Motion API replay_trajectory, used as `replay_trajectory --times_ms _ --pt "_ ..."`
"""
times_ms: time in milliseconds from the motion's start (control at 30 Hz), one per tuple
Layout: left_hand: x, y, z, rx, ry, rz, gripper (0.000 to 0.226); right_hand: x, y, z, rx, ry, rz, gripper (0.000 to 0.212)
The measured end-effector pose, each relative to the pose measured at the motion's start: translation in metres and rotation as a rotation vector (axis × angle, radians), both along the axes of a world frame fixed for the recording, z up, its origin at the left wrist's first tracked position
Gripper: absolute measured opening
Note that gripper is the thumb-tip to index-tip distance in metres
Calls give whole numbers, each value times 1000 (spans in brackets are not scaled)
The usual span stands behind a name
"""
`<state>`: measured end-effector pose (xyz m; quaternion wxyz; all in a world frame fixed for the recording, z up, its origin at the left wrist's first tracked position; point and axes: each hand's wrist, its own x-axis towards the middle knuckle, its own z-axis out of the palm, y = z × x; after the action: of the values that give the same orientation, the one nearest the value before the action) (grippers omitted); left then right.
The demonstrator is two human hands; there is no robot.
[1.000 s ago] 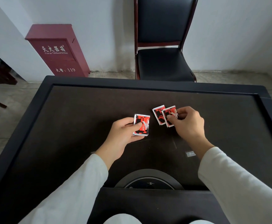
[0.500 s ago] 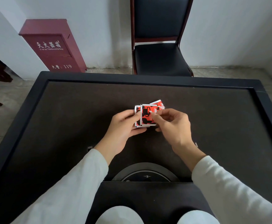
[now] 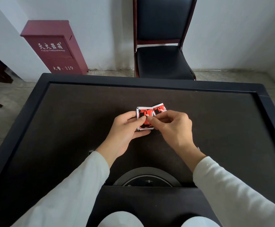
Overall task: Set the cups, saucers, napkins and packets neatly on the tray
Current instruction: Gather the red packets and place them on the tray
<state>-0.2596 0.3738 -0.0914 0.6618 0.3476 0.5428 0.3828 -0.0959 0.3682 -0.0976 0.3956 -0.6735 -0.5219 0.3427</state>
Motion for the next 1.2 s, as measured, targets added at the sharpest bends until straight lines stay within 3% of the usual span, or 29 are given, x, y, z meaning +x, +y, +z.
replay_trajectory --times_ms 200,333,467,600,867,1000,1200 --pt "-6 2 -3 -12 18 37 28 0 6 -1 -32 43 -21 15" --pt "-11 1 -6 -28 14 56 22 12 21 -7 -31 -174 -160 15" --pt "-13 2 -6 -35 36 67 28 17 32 -11 -70 -269 -177 25" --pt "-15 2 -7 -42 49 73 30 18 37 -14 -136 -306 -183 38" --pt "-17 4 -9 -51 72 97 30 19 44 -14 -207 -325 -139 44" --pt "-17 4 -10 -60 83 113 27 18 45 -16 -253 -232 -140 30" --pt "-18 3 -6 -55 96 131 23 25 40 -6 -319 297 -224 12"
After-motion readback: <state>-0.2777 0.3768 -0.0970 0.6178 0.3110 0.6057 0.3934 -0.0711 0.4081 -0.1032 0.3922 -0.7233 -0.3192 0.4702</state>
